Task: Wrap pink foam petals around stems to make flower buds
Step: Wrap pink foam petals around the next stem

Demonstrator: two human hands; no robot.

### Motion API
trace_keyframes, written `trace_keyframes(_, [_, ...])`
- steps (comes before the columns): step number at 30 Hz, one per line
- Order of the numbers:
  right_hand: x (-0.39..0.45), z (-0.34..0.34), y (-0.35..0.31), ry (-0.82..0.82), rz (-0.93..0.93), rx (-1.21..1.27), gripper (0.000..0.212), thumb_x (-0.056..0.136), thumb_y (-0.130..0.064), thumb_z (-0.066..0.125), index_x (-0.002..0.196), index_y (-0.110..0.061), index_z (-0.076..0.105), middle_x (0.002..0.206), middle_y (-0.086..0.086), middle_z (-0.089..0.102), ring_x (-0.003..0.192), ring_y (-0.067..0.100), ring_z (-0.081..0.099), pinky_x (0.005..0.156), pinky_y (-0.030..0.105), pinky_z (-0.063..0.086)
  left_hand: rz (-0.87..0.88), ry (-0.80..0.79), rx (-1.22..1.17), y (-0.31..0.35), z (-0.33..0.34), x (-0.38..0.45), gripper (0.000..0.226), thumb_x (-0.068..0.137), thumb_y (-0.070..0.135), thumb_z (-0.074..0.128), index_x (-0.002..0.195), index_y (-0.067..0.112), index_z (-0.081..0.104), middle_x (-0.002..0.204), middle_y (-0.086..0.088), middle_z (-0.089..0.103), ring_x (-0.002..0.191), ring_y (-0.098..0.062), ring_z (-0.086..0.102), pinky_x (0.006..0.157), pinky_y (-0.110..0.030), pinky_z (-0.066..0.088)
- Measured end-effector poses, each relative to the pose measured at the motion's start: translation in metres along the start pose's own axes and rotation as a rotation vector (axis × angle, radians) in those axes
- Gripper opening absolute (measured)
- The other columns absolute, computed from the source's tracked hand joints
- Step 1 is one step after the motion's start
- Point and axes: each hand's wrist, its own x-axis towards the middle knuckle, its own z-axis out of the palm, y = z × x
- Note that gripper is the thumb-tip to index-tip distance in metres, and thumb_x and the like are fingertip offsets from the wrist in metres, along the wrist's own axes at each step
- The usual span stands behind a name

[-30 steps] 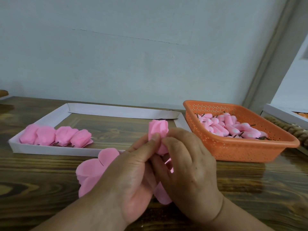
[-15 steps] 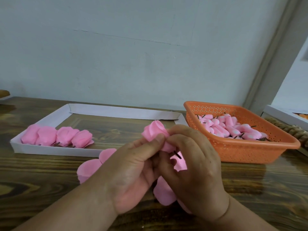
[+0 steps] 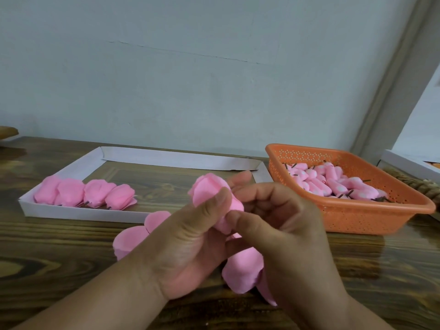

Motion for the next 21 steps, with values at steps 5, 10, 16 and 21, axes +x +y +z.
trace_keyframes(5, [0.000,0.003,-0.002,-0.128,0.219,0.346,0.011,0.061,0.002,0.062,0.068,-0.004,0.068,0.063,0.013,0.064,0.054,0.017,0.060,0.050,0.022,0.050,0.002,-0.162,0.101,0.010,-0.004,0.000,0.049,0.065,0.026,0.084,0.110,0.014,0.070,0.118,-0.017,0.066,0.117,-0.030,0.058,0.098,-0.039,0.049])
trace_keyframes(10, [0.000,0.002,-0.003,-0.168,0.308,0.466,0.018,0.062,0.001,0.061,0.079,0.003,0.067,0.076,0.015,0.068,0.063,0.020,0.065,0.059,0.026,0.054,-0.018,-0.215,0.096,0.014,0.002,-0.003,0.027,0.067,0.024,0.082,0.087,0.009,0.072,0.104,-0.006,0.070,0.096,-0.012,0.068,0.078,-0.024,0.053])
trace_keyframes(16, [-0.003,0.003,0.001,-0.216,0.092,0.114,0.027,0.065,0.002,0.068,0.092,0.001,0.067,0.081,0.013,0.073,0.073,0.018,0.069,0.066,0.023,0.054,0.012,0.001,0.083,0.014,0.007,-0.004,0.032,0.054,0.031,0.090,0.064,0.010,0.068,0.122,-0.012,0.065,0.113,-0.029,0.059,0.085,-0.042,0.057])
trace_keyframes(21, [-0.003,0.003,0.020,0.007,-0.517,-0.843,0.034,0.065,-0.012,0.074,0.098,-0.014,0.067,0.082,-0.008,0.066,0.075,0.000,0.060,0.067,0.009,0.046,0.008,0.235,0.016,0.008,0.009,-0.001,0.035,0.065,0.033,0.076,0.067,0.002,0.061,0.112,-0.022,0.067,0.104,-0.028,0.068,0.074,-0.046,0.058])
